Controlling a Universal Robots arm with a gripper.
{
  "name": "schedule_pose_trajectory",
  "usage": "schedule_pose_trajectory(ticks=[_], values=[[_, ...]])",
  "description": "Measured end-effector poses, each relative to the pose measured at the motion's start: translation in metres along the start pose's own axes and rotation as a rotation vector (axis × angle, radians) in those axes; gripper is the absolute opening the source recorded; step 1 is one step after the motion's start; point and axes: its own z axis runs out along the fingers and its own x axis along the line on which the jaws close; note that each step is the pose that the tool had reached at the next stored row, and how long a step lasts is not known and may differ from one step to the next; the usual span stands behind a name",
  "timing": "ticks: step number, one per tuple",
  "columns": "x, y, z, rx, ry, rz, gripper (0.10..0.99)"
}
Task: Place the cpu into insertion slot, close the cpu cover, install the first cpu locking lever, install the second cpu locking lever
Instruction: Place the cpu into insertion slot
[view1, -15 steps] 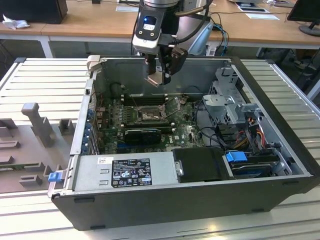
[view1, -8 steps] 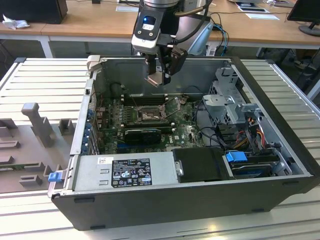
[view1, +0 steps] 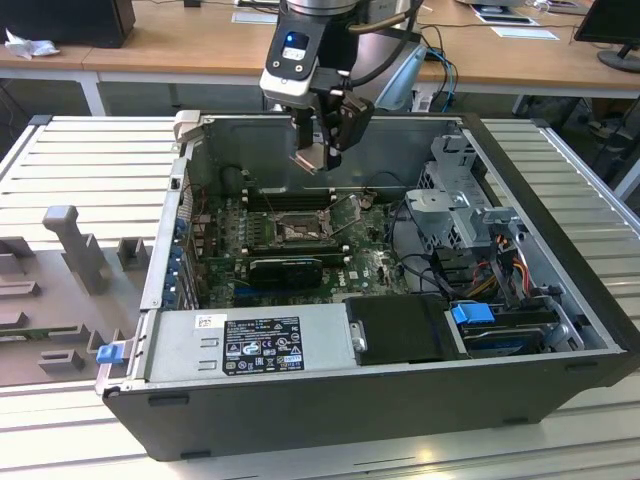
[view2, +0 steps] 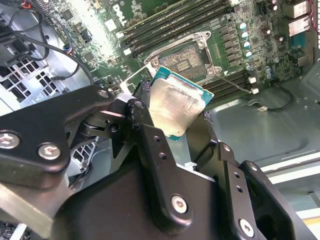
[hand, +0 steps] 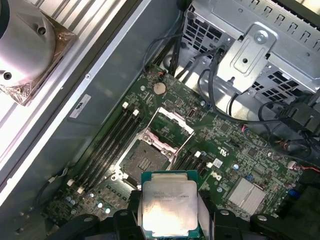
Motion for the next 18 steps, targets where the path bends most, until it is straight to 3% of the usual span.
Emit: schedule_pose_trajectory(ticks=[18], values=[[0.0, -0.0002, 0.0021, -0.001, -0.006, 0.069, 0.533]])
